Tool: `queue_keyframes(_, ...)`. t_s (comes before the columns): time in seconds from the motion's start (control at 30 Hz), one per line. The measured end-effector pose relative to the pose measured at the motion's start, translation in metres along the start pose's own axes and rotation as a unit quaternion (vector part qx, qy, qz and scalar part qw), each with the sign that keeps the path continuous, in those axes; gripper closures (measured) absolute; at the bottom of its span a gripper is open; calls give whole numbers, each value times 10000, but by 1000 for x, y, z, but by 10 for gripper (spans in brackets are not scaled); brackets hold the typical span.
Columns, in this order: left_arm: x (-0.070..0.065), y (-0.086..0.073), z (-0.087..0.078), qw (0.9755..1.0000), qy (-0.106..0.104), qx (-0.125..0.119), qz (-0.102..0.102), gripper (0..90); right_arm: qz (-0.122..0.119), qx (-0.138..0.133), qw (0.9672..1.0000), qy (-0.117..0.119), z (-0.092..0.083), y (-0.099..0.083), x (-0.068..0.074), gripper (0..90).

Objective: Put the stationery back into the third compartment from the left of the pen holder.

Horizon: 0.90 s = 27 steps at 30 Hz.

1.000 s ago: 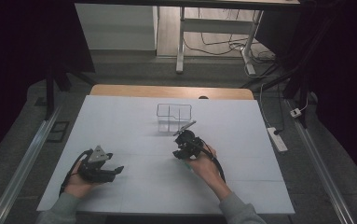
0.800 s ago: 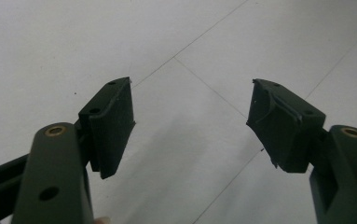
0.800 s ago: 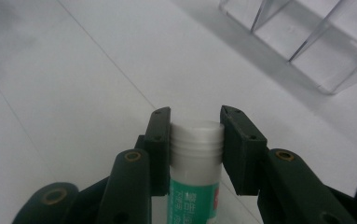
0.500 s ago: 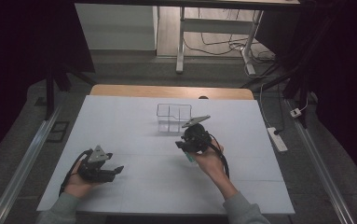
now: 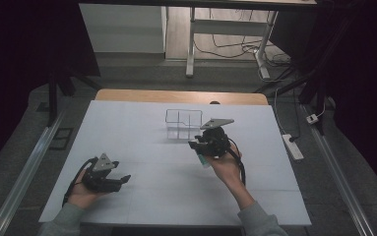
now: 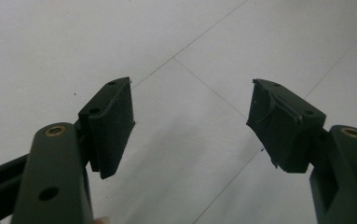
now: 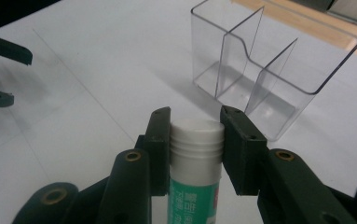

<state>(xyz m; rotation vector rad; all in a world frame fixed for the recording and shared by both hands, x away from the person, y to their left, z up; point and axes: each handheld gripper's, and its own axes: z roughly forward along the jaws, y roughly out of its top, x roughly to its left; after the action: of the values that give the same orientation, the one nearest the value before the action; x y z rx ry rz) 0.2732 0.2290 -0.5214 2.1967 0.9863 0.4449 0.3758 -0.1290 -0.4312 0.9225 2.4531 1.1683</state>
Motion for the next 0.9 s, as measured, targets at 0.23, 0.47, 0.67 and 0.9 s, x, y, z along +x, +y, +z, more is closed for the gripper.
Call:
queue_keyframes(0.23,0,0,0,10000,11,18,-23,303,-26,-295,9995,-105,-9,3,-2,640)
queue_keyframes(0.47,2,-1,-1,10000,25,-20,-71,304,54,-646,9977,-180,-17,10,-10,640)
queue_keyframes(0.67,2,-1,-1,10000,3,-25,-57,303,156,-863,9958,-250,-14,22,-21,639)
queue_keyframes(0.9,2,-1,-1,10000,-7,-35,-61,304,194,-1103,9928,-433,-13,37,-29,639)
